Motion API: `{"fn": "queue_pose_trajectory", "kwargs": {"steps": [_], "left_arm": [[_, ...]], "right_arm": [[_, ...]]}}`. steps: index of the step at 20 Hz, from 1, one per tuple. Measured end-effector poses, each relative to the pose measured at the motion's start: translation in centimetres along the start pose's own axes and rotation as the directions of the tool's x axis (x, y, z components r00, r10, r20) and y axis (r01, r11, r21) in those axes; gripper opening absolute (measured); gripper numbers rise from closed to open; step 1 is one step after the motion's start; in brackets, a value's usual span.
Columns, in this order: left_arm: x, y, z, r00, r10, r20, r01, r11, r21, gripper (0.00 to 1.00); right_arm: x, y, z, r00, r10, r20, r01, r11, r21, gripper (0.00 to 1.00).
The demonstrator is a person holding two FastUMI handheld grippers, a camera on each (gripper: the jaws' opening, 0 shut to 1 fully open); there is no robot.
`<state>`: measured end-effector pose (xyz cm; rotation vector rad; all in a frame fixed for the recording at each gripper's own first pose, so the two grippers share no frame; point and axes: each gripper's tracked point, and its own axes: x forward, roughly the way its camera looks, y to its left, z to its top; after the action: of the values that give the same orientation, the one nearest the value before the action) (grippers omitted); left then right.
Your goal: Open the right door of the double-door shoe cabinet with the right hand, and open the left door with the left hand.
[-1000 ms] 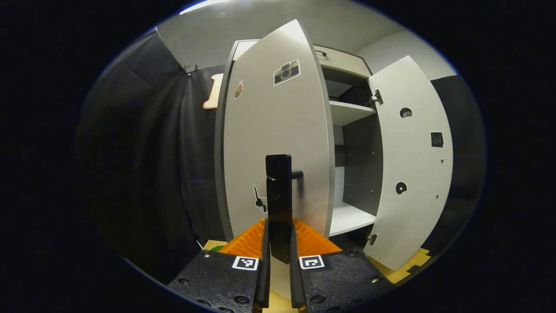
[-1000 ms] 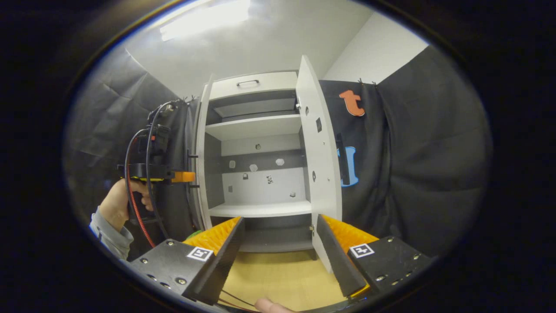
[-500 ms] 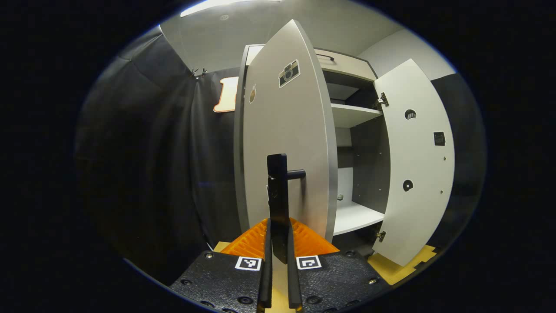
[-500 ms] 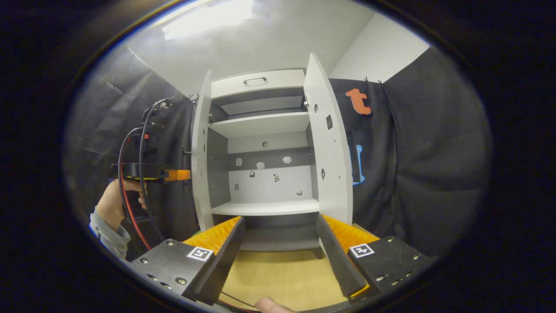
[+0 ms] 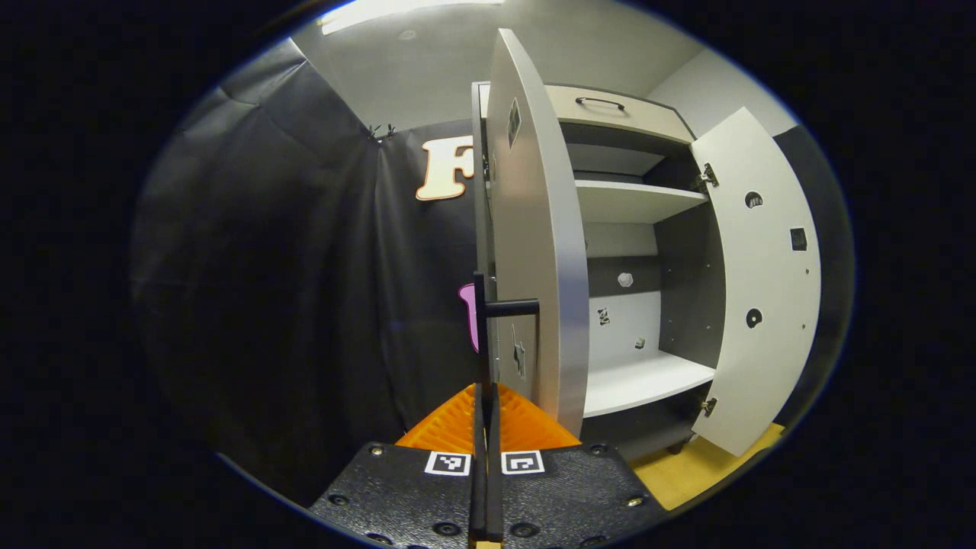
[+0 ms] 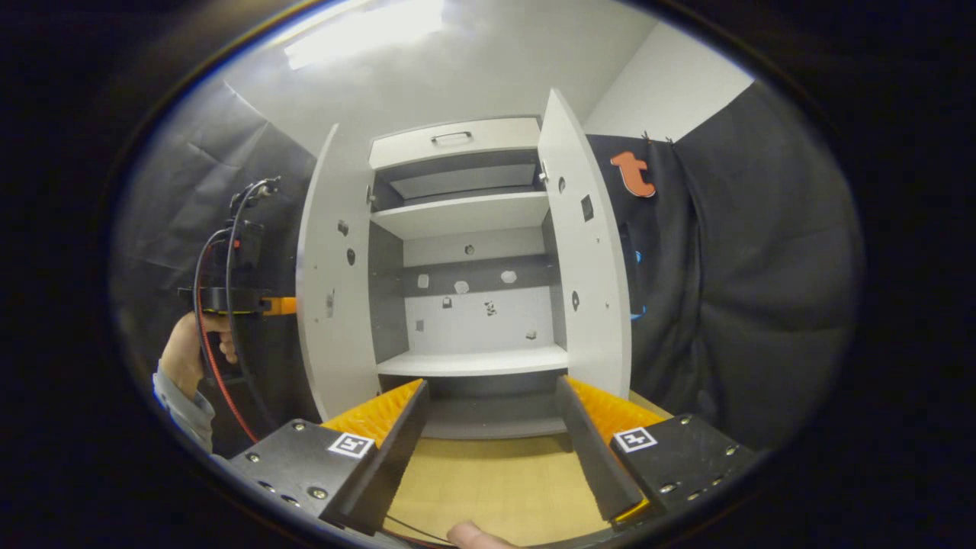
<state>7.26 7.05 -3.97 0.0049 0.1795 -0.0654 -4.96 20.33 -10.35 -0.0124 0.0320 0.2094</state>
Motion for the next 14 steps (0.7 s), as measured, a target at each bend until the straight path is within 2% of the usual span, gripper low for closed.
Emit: {"fn": "queue_pose_trajectory", "kwargs": {"steps": [1,2,4,5,6,9,10,11,14], "left_arm": [[0.2,0.7,0.0,1.000,0.011,0.002,-0.011,1.000,0.004,0.01],[0.3,1.5,-0.2,1.000,0.019,0.000,-0.019,1.000,0.006,0.00],[0.2,1.6,0.0,1.000,-0.014,0.003,0.014,0.999,-0.042,0.01],[0.3,1.8,-0.1,1.000,-0.028,-0.002,0.028,0.998,-0.052,0.01],[0.4,1.8,-0.1,0.999,-0.040,0.003,0.040,0.997,-0.058,0.01],[0.3,1.9,-0.3,0.999,-0.040,0.005,0.040,0.998,-0.040,0.01],[0.3,1.9,-0.2,0.999,-0.039,-0.001,0.039,0.998,-0.042,0.03],[0.3,1.9,-0.2,0.999,-0.040,-0.003,0.040,0.998,-0.040,0.01],[0.2,1.8,-0.9,0.999,-0.045,-0.025,0.044,0.998,-0.035,0.01]], "right_arm": [[0.2,0.2,-0.2,1.000,-0.001,-0.004,0.001,1.000,-0.003,0.94],[0.3,0.3,-0.4,1.000,-0.002,-0.009,0.002,1.000,-0.007,0.94],[0.3,0.5,-0.5,1.000,-0.001,-0.013,0.001,1.000,-0.020,0.94],[0.3,0.7,-0.6,1.000,-0.002,-0.014,0.002,1.000,-0.026,0.98],[0.3,0.8,-0.7,1.000,-0.003,-0.016,0.003,1.000,-0.029,0.94],[0.4,1.2,-0.7,1.000,0.003,-0.015,-0.004,0.999,-0.032,0.94],[0.4,1.2,-0.7,1.000,0.004,-0.017,-0.004,0.999,-0.035,0.98],[0.5,1.2,-1.0,1.000,0.003,-0.019,-0.004,0.999,-0.038,0.94],[0.5,1.3,-1.3,1.000,0.006,-0.028,-0.007,0.999,-0.044,0.94]]}}
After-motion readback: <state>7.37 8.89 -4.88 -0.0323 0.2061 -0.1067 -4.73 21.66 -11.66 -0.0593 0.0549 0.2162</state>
